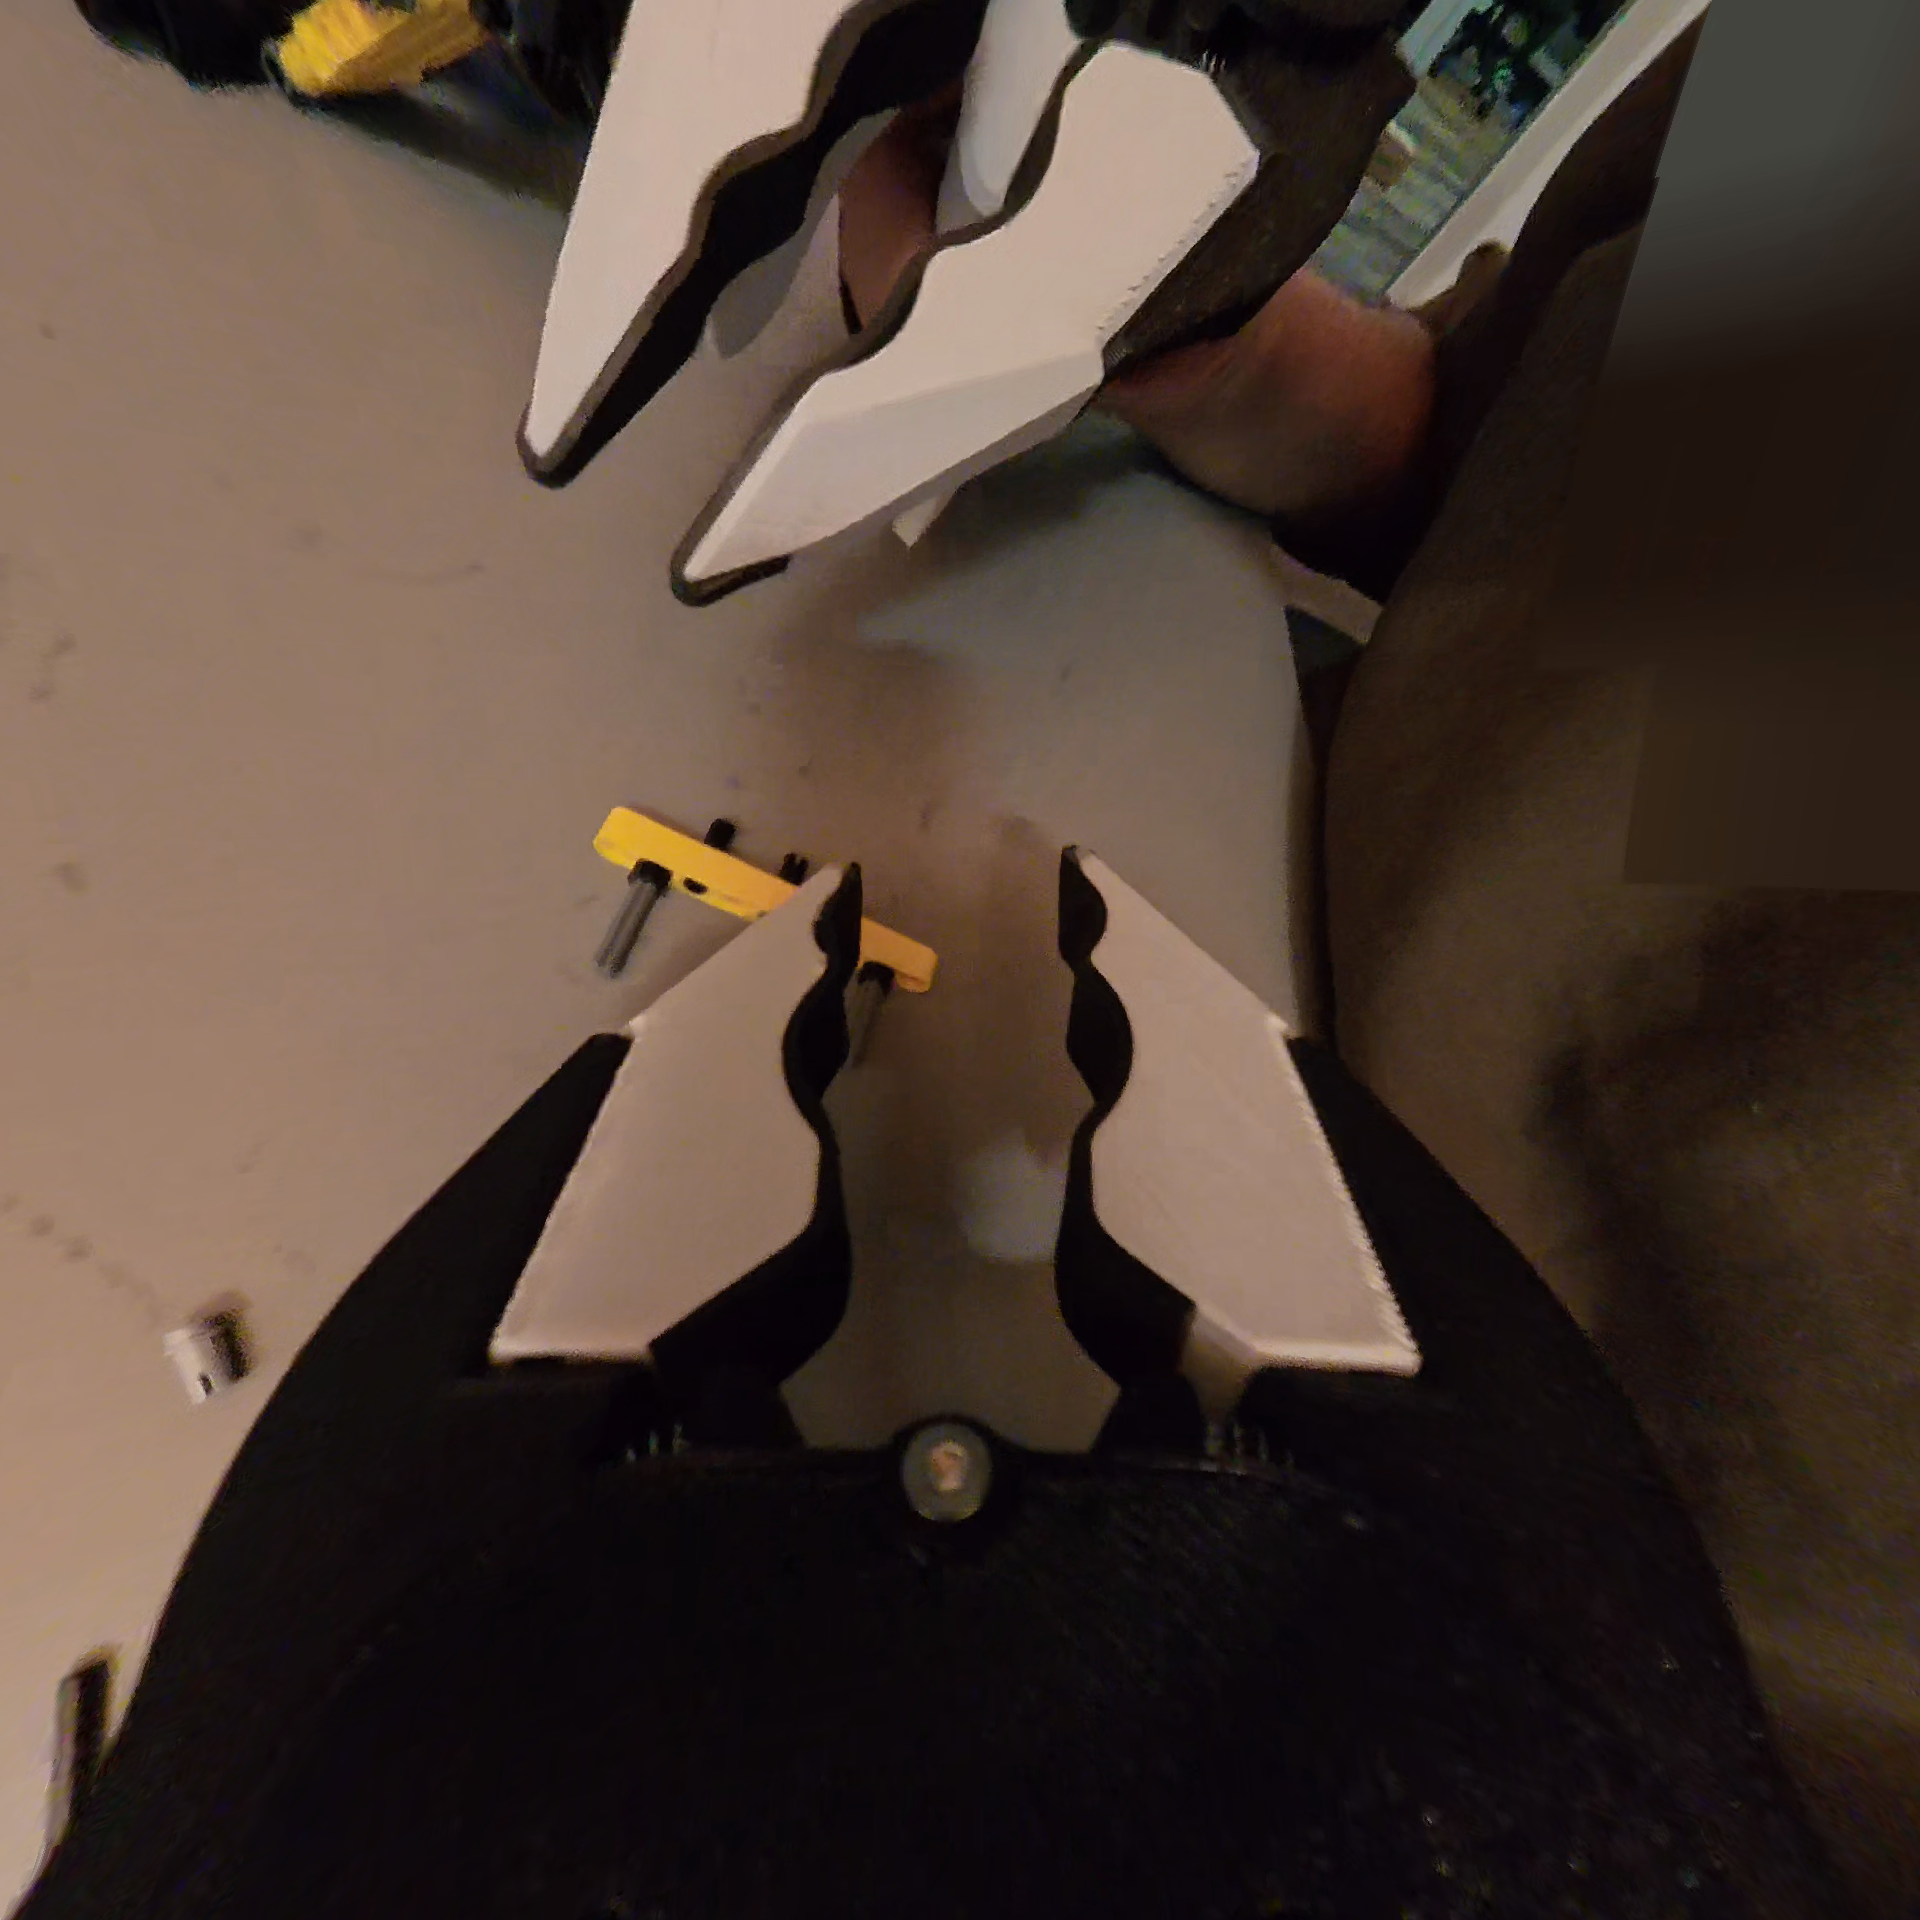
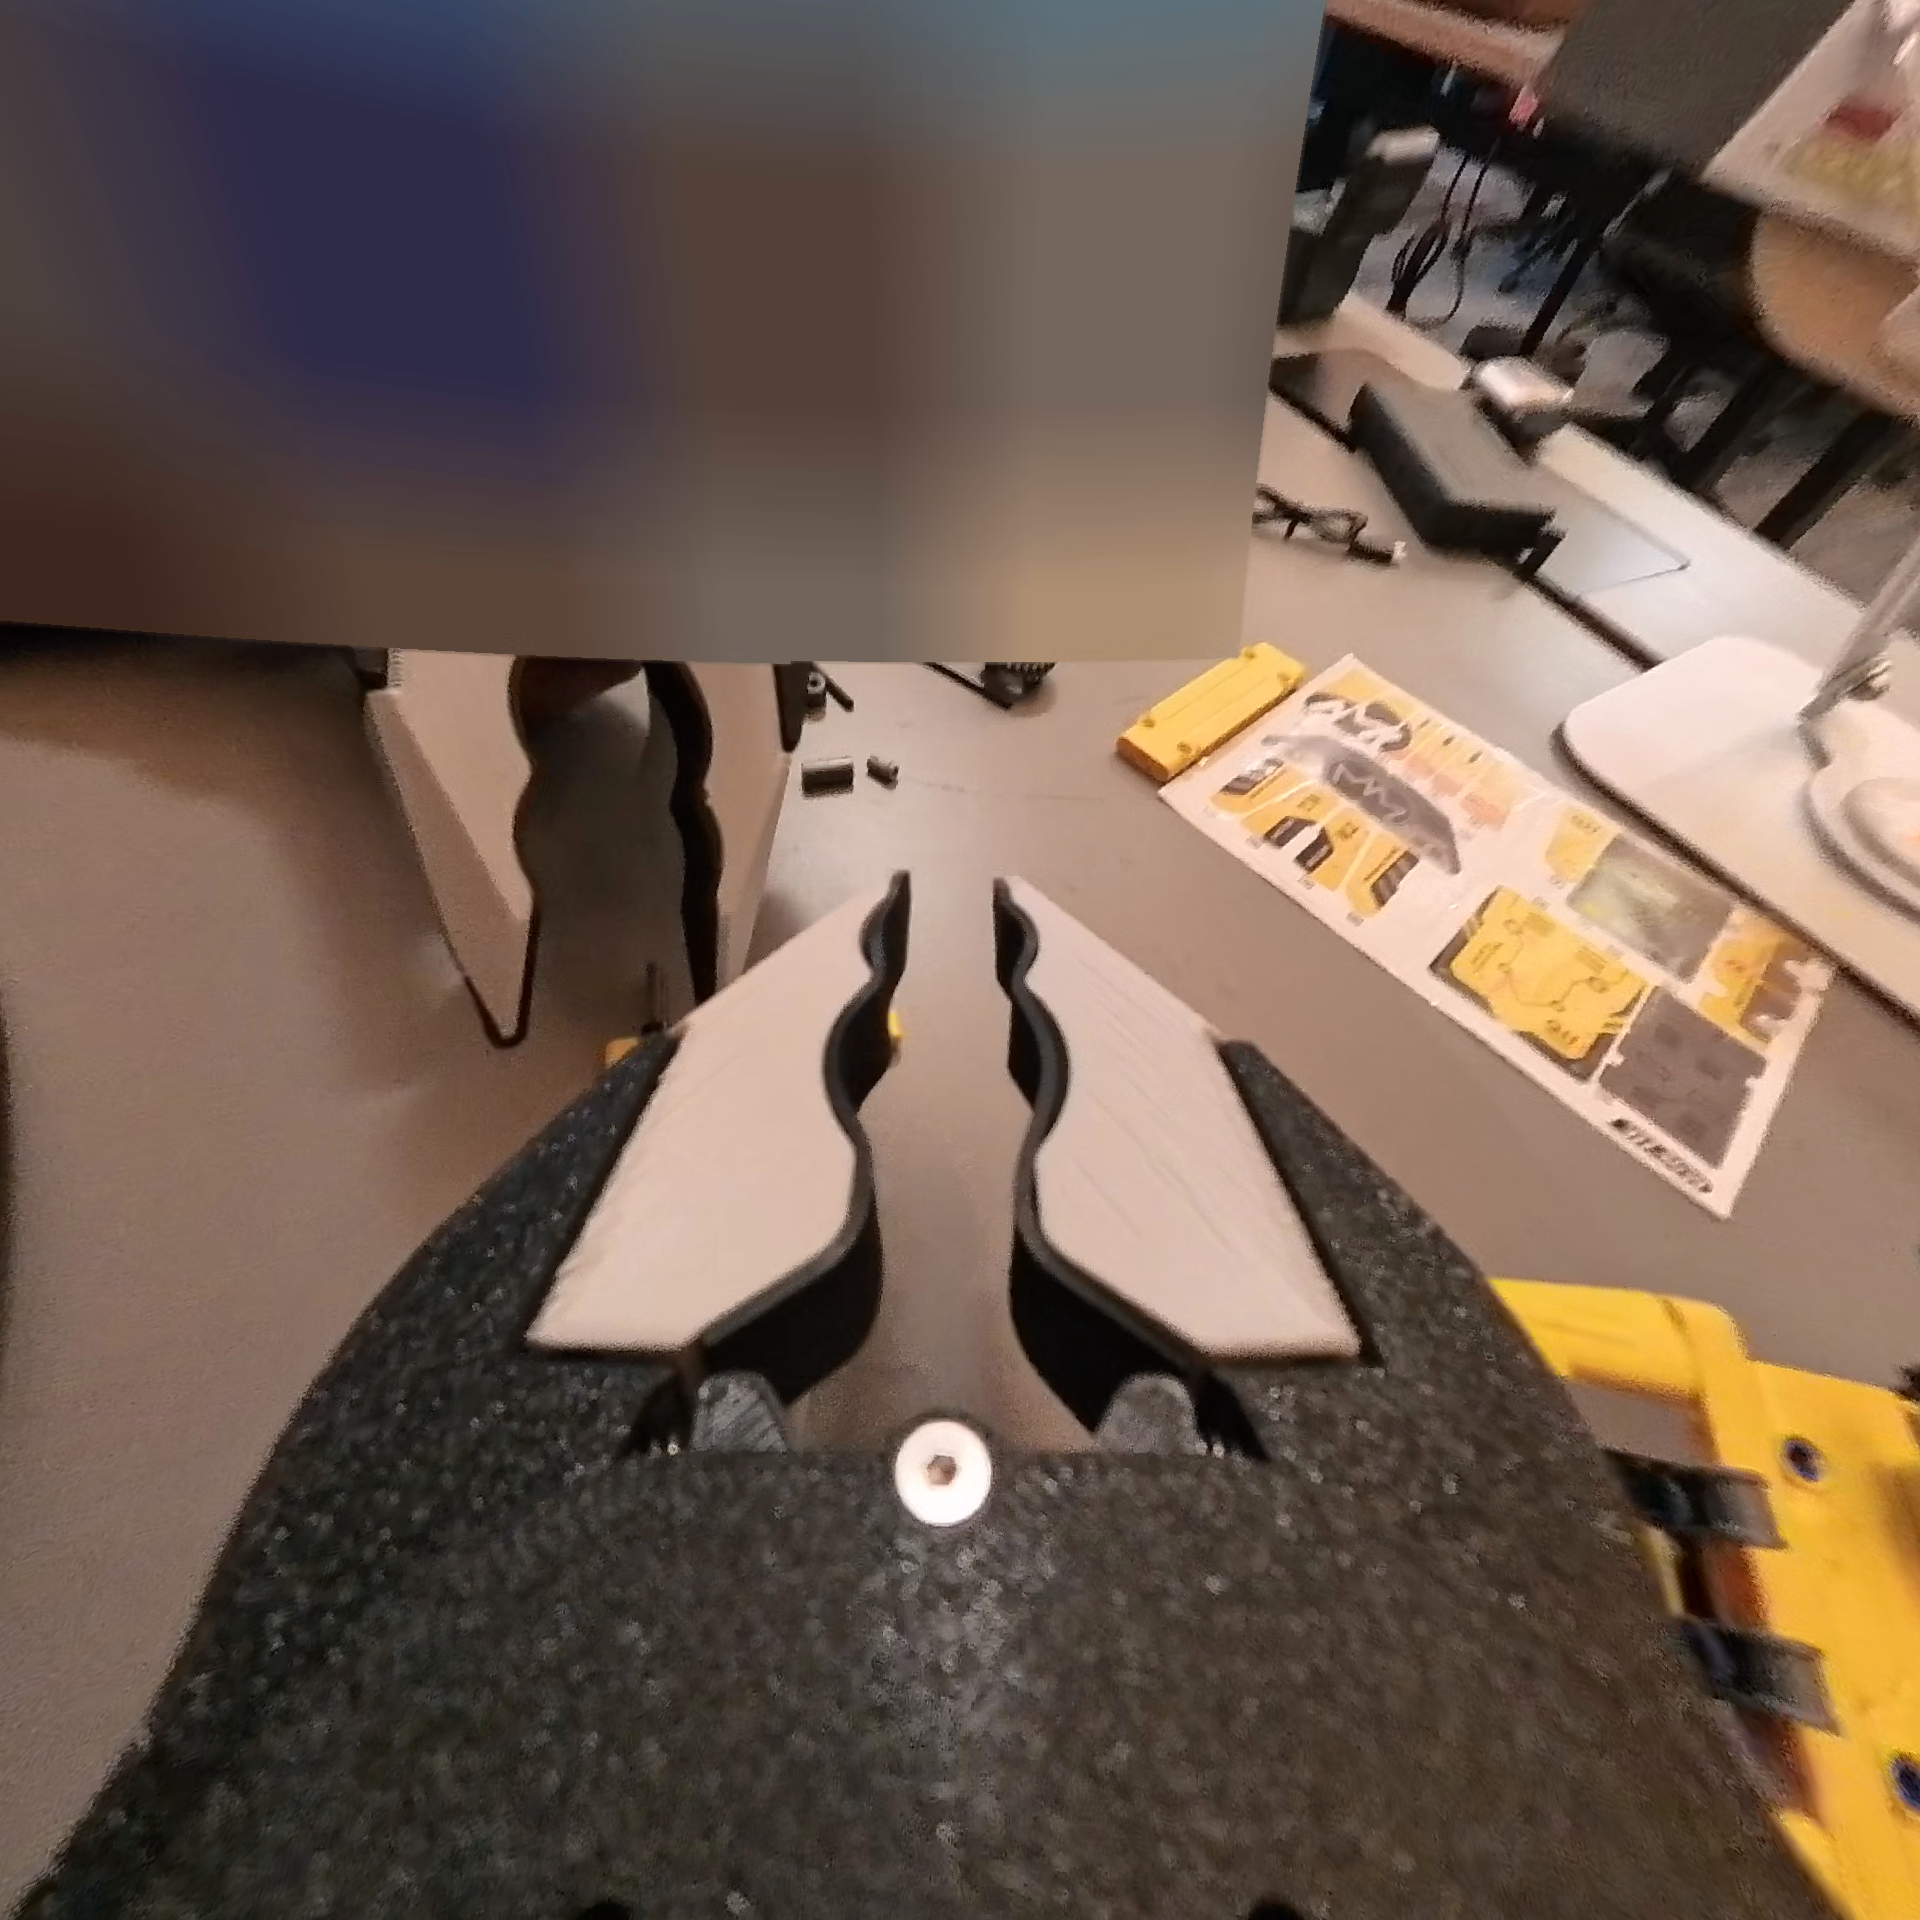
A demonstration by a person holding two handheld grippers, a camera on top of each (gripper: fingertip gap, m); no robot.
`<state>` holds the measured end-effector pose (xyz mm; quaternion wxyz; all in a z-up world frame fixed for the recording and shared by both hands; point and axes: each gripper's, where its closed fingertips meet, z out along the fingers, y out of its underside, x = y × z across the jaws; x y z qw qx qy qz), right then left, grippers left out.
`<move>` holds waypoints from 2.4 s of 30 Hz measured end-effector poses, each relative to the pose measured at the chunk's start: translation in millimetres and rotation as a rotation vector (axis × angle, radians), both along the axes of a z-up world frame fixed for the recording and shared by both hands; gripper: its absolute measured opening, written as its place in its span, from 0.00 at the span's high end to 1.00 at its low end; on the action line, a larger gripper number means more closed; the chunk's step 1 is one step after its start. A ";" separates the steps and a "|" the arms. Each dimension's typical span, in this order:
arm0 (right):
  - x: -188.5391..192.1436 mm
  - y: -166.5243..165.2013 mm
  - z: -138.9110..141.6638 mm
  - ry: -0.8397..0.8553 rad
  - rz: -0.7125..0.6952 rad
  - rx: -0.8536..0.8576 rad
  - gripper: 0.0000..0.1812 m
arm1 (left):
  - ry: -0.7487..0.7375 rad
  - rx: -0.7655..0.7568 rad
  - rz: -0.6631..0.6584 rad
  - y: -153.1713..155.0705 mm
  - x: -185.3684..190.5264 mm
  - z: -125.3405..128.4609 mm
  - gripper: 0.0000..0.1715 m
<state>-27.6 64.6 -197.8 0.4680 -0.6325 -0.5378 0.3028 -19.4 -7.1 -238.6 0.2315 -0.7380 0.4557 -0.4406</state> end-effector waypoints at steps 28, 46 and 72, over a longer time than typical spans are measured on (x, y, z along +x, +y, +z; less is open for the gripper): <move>167.3 49.8 19.4 0.145 -0.644 0.168 0.71 | -0.069 0.318 0.266 44.9 -7.5 36.1 0.58; 191.9 69.6 2.8 0.257 -0.716 -0.156 0.61 | -0.157 0.300 0.353 57.7 -15.4 47.0 0.58; 186.0 85.2 -36.0 0.101 -0.707 -0.377 0.69 | -0.170 0.219 0.374 65.2 -16.2 33.7 0.59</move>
